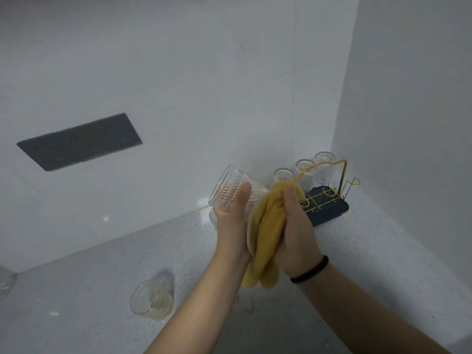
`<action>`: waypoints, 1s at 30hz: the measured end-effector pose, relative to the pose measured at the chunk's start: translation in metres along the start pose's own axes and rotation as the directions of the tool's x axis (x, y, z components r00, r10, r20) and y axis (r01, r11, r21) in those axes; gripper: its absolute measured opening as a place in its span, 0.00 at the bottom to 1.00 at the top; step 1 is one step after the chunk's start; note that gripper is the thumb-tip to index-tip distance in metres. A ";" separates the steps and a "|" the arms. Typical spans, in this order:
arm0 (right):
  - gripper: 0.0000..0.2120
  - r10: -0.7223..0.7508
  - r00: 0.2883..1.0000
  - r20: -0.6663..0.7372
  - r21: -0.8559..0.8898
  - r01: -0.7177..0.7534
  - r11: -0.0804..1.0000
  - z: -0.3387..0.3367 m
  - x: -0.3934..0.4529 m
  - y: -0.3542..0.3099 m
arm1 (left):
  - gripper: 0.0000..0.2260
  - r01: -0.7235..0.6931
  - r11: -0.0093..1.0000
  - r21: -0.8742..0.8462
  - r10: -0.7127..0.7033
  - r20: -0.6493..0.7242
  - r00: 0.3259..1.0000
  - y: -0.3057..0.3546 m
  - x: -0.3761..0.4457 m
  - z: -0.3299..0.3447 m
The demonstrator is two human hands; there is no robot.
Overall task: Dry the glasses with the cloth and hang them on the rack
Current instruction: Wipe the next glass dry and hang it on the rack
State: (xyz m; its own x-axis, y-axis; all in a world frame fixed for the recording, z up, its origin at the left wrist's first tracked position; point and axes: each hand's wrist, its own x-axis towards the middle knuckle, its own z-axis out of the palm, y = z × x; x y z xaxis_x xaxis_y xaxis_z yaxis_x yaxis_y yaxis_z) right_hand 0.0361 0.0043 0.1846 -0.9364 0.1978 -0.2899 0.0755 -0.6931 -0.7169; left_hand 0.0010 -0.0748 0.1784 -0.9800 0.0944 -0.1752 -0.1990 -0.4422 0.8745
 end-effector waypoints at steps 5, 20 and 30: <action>0.22 -0.063 0.994 0.093 -0.094 0.071 0.993 -0.018 0.017 -0.031 | 0.17 -0.039 0.997 0.066 0.021 0.259 0.966 0.009 -0.003 -0.008; 0.24 -0.510 0.765 0.393 -0.499 0.643 0.581 -0.012 0.018 -0.033 | 0.18 0.456 0.873 0.175 -0.486 0.407 0.774 0.020 -0.011 -0.021; 0.19 -0.763 0.607 0.223 -0.599 0.703 0.384 -0.022 0.025 -0.030 | 0.20 0.265 0.910 0.320 -0.372 0.343 0.863 0.007 -0.013 -0.024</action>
State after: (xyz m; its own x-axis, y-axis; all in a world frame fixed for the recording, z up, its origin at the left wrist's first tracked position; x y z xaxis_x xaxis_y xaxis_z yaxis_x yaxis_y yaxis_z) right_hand 0.0183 0.0457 0.1850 -0.7021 0.4943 0.5126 -0.4239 0.2883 -0.8586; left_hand 0.0126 -0.1003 0.1756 -0.7698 0.5517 -0.3211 -0.4388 -0.0921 0.8938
